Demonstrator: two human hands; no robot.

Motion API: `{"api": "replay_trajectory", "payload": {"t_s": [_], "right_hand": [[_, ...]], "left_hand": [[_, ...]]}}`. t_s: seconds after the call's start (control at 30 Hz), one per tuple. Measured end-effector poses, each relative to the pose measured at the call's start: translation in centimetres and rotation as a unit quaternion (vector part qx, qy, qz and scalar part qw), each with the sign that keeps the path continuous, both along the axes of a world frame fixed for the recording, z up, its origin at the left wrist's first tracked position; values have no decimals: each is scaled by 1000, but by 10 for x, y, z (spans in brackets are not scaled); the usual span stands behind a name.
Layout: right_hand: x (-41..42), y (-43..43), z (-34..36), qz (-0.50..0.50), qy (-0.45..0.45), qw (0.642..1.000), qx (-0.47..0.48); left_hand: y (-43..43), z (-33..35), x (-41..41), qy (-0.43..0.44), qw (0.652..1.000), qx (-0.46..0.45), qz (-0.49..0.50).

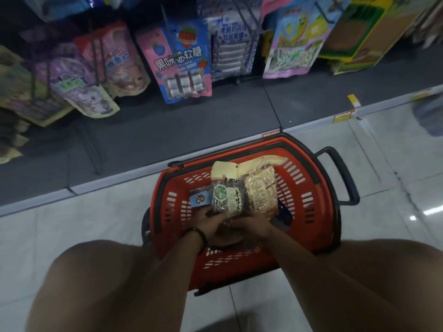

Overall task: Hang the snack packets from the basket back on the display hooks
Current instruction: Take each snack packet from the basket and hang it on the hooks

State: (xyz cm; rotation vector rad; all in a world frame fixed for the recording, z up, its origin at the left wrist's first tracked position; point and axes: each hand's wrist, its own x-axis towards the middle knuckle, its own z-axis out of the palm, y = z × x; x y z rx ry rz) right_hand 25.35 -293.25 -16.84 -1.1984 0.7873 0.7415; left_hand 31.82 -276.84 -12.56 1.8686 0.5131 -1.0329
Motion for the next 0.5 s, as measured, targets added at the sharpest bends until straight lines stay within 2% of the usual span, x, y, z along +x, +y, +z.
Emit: {"api": "replay_trajectory", "payload": {"t_s": [0.13,0.23,0.3,0.4,0.5], "right_hand": [[6,8,28,-61,-21,996,60],[4,15,47,-51,-62,995,-63],[2,17,59,-27,-92,988,-122],[-2,19,88,-47,-113,981,-148],[-7,18,119,-79,-129,986,-63]], "left_hand": [[5,9,-4,-47,998,14,-32],[19,26,-10,-88,993,47,-57],[29,41,-12,-92,993,36,-63],[44,71,-18,-117,991,-19,-65],[61,105,-39,-119,983,-135,28]]}}
